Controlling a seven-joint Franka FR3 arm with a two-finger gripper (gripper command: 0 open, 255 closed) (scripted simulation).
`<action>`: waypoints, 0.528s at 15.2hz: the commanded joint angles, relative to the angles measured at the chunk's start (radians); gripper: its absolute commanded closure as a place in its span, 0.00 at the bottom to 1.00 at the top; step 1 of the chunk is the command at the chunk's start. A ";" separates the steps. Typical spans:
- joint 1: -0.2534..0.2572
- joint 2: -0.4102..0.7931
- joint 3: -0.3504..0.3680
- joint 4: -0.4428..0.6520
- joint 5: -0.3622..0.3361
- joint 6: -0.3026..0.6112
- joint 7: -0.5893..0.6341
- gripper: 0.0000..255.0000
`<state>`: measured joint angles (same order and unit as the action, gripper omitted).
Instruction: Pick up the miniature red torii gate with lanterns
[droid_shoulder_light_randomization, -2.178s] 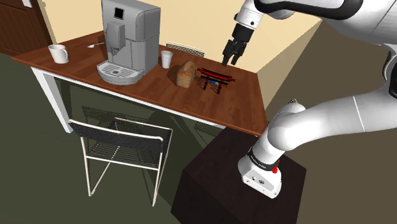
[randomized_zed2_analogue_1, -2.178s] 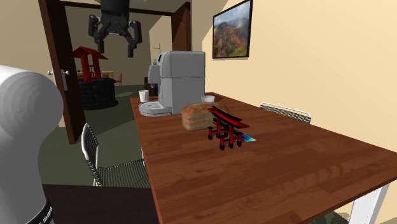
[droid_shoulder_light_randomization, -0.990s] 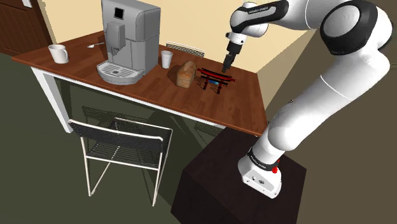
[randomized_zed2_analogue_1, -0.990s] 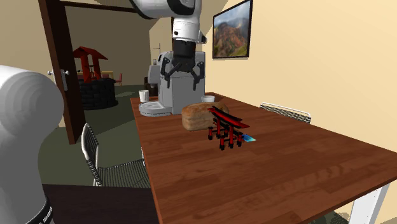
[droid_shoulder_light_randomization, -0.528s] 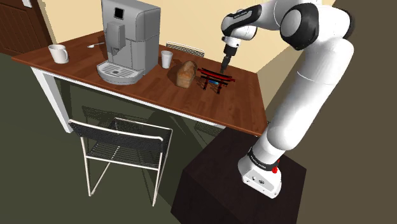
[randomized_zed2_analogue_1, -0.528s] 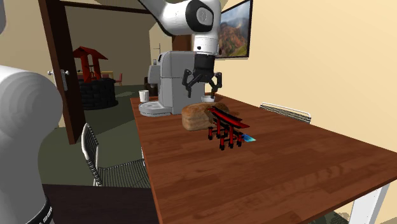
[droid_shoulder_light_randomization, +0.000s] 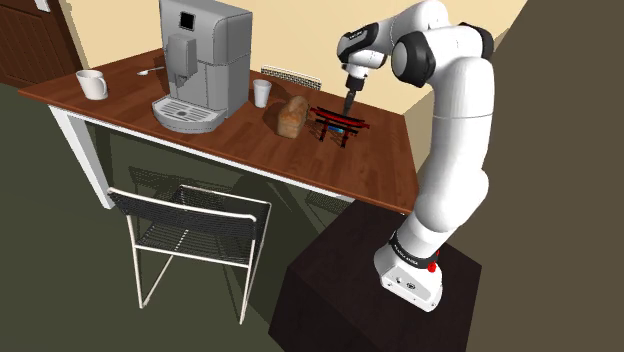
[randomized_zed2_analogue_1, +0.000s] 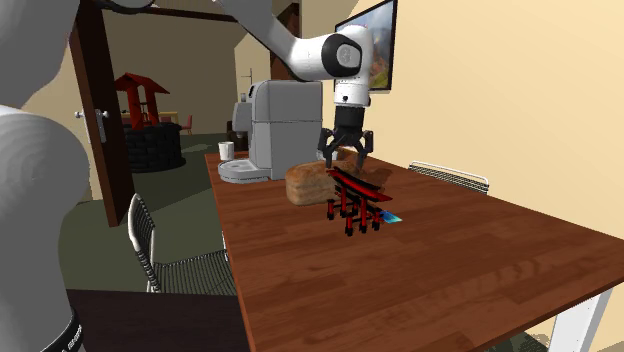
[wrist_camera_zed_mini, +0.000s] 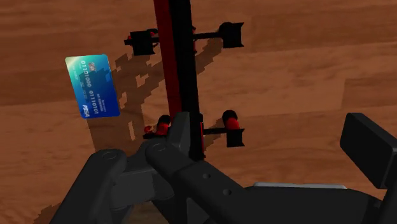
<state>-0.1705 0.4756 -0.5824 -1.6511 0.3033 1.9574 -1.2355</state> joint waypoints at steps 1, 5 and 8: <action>-0.049 0.102 0.023 0.117 0.034 -0.023 -0.041 0.00; -0.102 0.204 0.049 0.238 0.058 -0.043 -0.073 0.00; -0.103 0.220 0.055 0.222 0.066 -0.013 -0.078 0.00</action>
<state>-0.2727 0.6880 -0.5299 -1.4279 0.3664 1.9356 -1.3128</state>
